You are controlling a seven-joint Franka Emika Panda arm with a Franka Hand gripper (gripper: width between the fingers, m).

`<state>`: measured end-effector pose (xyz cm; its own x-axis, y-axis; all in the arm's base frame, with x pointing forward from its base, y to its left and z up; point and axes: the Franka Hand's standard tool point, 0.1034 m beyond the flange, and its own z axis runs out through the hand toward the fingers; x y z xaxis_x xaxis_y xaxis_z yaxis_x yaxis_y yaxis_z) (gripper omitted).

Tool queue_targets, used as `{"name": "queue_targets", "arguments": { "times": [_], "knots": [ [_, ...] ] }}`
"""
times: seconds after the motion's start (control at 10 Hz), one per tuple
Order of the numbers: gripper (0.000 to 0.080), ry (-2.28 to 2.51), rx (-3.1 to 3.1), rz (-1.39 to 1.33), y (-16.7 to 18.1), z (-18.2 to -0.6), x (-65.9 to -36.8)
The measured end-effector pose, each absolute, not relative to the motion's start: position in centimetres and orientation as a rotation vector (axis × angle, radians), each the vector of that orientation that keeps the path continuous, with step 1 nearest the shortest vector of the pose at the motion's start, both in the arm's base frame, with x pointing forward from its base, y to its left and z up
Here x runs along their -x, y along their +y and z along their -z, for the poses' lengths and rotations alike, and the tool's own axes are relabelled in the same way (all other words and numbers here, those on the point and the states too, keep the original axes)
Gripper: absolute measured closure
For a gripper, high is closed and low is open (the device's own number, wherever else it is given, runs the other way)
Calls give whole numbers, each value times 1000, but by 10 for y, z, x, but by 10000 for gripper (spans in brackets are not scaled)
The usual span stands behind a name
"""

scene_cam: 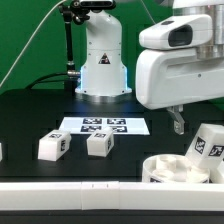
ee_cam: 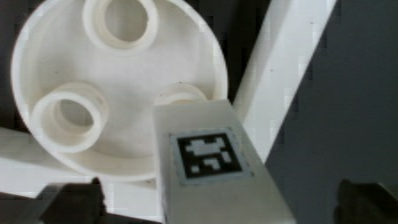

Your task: Assemble stool

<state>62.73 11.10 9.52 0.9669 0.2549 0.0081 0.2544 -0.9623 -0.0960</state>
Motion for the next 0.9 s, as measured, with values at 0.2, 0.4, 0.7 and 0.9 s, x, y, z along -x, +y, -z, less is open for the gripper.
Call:
{"name": "queue_targets", "arguments": {
  "times": [0.2,0.4,0.7,0.9],
  "knots": [
    [151,-391,3019,-9,112,-94,-630],
    [151,-450,3064,1,111,-95,-633],
    [151,-543,3074,30,110,-92,-633],
    [179,-551,3072,28,108,-92,-633]
  ]
}}
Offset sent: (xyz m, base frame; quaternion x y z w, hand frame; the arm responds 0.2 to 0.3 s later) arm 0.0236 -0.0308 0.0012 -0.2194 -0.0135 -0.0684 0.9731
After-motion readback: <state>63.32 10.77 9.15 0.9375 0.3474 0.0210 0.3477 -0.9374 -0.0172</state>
